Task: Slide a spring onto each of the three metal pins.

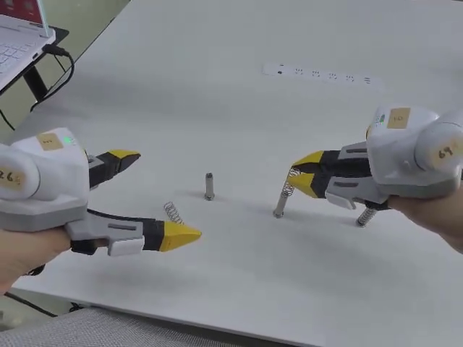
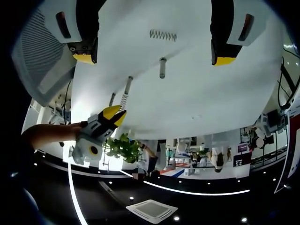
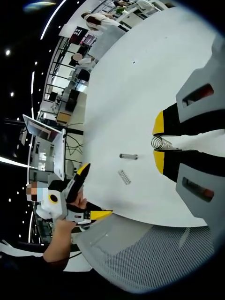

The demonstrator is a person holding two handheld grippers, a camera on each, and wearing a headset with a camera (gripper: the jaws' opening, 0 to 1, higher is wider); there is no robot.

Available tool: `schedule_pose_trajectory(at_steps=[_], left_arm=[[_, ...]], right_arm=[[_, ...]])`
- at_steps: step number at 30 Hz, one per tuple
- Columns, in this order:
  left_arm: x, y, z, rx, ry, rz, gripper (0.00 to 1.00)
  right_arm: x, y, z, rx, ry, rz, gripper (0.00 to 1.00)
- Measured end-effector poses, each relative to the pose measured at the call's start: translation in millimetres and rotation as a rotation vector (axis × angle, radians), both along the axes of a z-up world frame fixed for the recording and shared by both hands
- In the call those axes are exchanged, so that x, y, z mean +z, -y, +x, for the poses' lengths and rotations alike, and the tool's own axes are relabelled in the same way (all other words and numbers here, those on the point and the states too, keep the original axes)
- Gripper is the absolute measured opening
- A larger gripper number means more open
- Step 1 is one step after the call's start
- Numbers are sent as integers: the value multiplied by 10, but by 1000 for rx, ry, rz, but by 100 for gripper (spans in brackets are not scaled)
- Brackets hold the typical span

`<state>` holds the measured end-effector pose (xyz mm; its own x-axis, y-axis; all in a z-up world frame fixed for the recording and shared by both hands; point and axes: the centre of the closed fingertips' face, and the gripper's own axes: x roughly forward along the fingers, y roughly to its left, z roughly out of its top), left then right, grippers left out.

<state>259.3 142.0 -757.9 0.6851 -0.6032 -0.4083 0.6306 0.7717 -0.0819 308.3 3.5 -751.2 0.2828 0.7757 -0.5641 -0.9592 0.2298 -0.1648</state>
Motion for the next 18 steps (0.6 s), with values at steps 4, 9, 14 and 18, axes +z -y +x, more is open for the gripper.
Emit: schedule_pose_trajectory(at_steps=[4,9,14,18], left_arm=[[-3,-4,-10,0,-2,1,98],[2,-6,-24,2,0,2,98],[-31,1,-39,3,-9,3,98],[-36,22,-38,0,-11,3,98]], right_arm=[[-40,-10,-8,6,-9,-7,7],[-113,-13,-16,8,-13,-16,7],[-251,-18,-17,8,-31,-43,7],[-365,-8,-31,9,-45,-68,7]])
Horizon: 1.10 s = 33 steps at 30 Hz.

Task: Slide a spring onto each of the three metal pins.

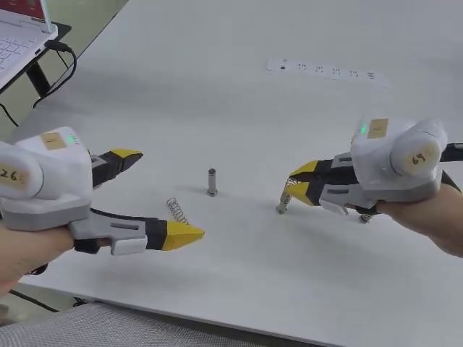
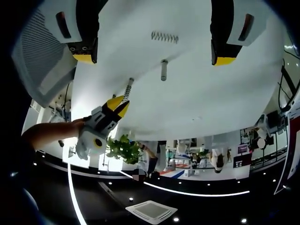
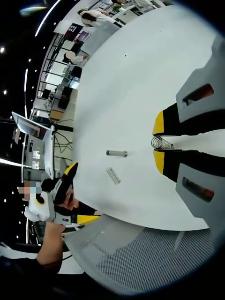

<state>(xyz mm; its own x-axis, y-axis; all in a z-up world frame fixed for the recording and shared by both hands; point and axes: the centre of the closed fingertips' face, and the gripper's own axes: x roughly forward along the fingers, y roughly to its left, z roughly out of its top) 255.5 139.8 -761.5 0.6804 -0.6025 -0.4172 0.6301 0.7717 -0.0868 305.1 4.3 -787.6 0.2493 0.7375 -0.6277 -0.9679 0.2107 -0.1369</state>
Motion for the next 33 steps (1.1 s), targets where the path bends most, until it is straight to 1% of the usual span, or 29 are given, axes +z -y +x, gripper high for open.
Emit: schedule_pose_trajectory(at_steps=[3,5,11,13,14,16,22,27,29,31,32,33], left_arm=[[-2,2,4,-1,-1,3,98],[5,-1,11,1,1,0,98],[6,-20,7,1,-1,2,98],[4,-31,8,3,-1,2,98],[1,-37,7,3,-2,0,98],[-13,-47,4,3,-6,2,98],[-14,-40,1,-1,-9,-2,98],[-13,-37,8,-7,-9,0,98],[-3,-38,10,-4,-9,-5,98],[2,-40,8,-5,-7,-4,98],[2,-41,6,-5,-7,-3,98],[0,-42,3,-5,-7,-4,98]], right_arm=[[-89,0,-4,6,-5,-23,7],[-119,-5,-1,7,-3,-31,7],[-226,11,-18,9,-19,-57,8],[-233,11,-21,15,-15,-61,8],[-244,16,-18,18,-13,-72,8],[-238,4,-8,18,-12,-65,8],[-244,-17,3,19,-20,-77,8],[-244,-18,17,8,-40,-79,8],[-253,-9,17,5,-45,-90,9],[-260,-4,8,-2,-55,-95,11],[-259,-3,6,-5,-57,-94,12],[-249,-13,2,-11,-63,-81,13]])
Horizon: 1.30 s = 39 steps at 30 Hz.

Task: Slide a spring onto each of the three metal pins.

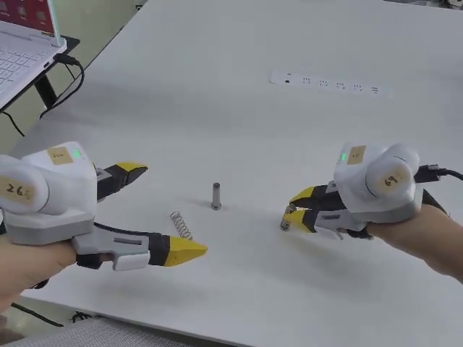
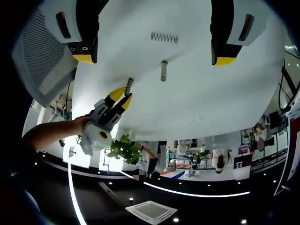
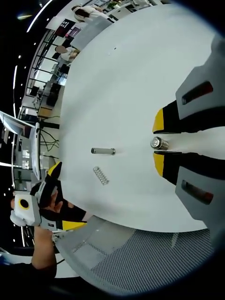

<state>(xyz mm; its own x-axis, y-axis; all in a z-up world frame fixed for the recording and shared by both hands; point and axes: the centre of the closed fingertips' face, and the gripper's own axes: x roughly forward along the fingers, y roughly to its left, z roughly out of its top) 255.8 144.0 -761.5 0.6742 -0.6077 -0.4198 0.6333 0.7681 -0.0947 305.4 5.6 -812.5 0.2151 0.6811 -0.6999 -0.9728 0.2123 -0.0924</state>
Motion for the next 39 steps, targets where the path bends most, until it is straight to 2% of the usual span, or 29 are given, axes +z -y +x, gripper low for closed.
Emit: schedule_pose_trajectory(at_steps=[9,15,25,31,39], left_arm=[[-8,-14,-4,7,3,-4,98],[-2,-12,6,6,5,0,98],[26,69,28,-8,7,1,98],[34,99,46,-16,9,2,98],[48,109,56,-21,13,-1,98]], right_arm=[[42,15,20,-58,-22,29,21],[111,46,12,-96,-42,76,26],[308,108,-29,-178,-82,194,32],[349,181,-80,-197,-100,223,36],[421,291,-111,-234,-90,261,40]])
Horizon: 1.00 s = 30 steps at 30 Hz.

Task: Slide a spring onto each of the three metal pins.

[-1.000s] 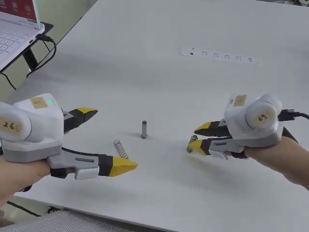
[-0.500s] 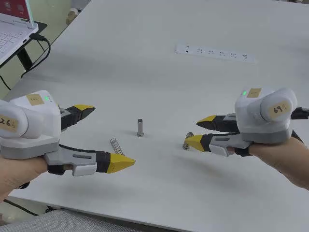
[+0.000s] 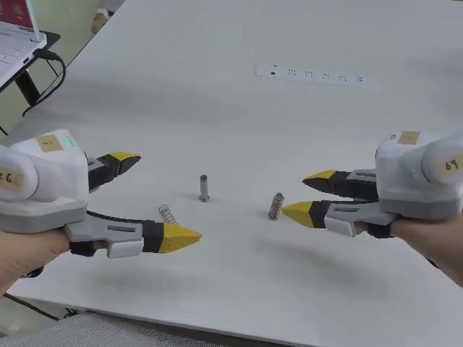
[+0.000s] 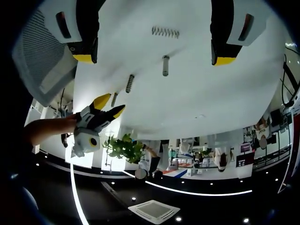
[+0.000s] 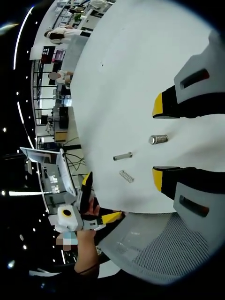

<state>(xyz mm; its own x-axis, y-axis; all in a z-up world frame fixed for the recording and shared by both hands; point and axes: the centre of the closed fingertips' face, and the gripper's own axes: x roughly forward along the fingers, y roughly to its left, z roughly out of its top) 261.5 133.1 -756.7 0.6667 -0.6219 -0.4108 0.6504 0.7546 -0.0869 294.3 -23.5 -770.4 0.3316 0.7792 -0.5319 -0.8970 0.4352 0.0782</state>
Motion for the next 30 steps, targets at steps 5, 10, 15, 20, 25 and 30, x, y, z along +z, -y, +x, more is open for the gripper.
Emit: schedule_pose_trajectory(at_steps=[5,10,15,20,25,30], left_arm=[[2,12,1,-3,1,-2,98],[11,24,5,-8,2,-3,98],[15,19,2,-7,3,-4,98],[7,0,-12,-7,0,-1,98],[9,-21,-23,-1,-1,-2,98],[3,-30,-43,-1,-7,-3,98]], right_arm=[[7,109,-73,-18,-16,10,39],[-16,205,-133,-27,-16,4,40],[-26,270,-189,-39,-24,4,41],[-78,338,-256,-40,-29,-14,41],[-111,360,-328,-32,-46,-26,40],[-106,336,-372,-22,-48,-30,39]])
